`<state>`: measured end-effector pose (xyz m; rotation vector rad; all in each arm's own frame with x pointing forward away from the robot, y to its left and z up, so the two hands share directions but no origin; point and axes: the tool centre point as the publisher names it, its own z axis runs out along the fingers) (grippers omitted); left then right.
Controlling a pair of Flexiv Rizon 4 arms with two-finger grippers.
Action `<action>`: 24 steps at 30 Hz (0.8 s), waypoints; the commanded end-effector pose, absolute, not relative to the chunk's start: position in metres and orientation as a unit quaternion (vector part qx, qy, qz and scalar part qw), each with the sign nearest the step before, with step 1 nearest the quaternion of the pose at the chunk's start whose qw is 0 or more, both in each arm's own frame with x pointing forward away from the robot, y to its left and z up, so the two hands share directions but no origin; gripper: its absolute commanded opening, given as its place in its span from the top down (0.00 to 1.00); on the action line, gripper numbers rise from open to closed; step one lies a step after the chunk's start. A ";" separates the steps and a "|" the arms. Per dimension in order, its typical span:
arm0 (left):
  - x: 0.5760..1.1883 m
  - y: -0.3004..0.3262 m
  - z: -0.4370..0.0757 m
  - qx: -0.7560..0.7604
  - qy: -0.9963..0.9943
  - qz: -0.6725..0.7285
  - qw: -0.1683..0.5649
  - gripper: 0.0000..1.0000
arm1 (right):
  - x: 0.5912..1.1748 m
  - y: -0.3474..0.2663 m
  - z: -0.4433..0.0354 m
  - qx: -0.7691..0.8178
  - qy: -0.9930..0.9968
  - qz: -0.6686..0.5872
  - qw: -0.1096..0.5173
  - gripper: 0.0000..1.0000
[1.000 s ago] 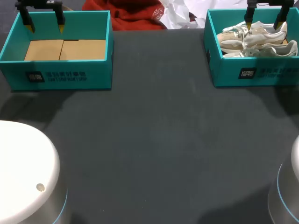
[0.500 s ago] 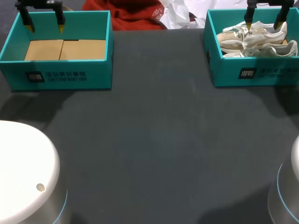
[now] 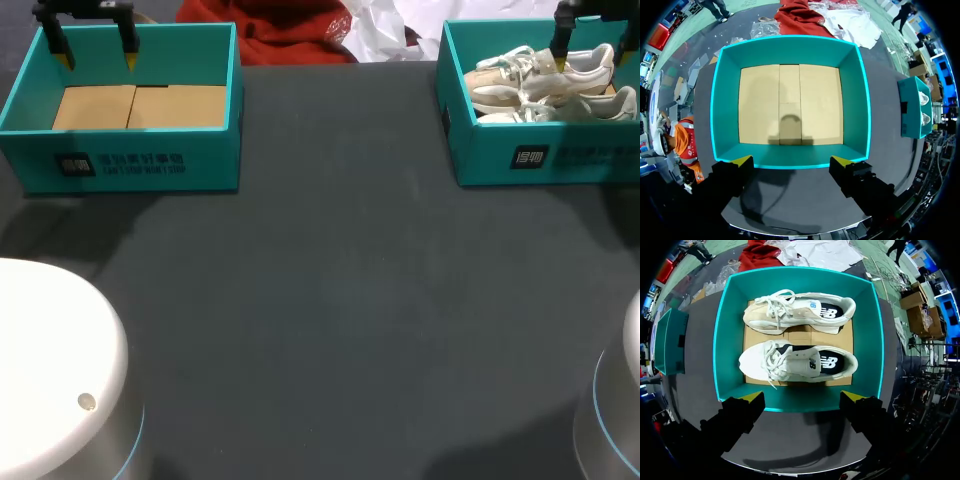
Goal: Take the shoe out of the shoebox, open the shoe tongue, remove and reinsert the insole, then place the shoe into the shoebox
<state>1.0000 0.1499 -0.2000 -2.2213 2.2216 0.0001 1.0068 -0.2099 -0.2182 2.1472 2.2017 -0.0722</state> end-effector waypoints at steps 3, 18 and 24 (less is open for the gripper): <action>1.000 0.150 -0.200 -0.707 0.707 0.000 0.000 0.00 | 1.005 -0.239 -0.231 0.700 0.713 -0.026 0.035 0.00; 1.000 0.150 -0.200 -0.707 0.707 0.000 0.000 0.00 | 1.012 -0.280 -0.270 0.691 0.721 -0.033 0.037 0.00; 1.000 0.150 -0.200 -0.707 0.707 0.000 0.000 0.00 | 1.017 -0.294 -0.282 0.694 0.718 -0.021 0.041 0.00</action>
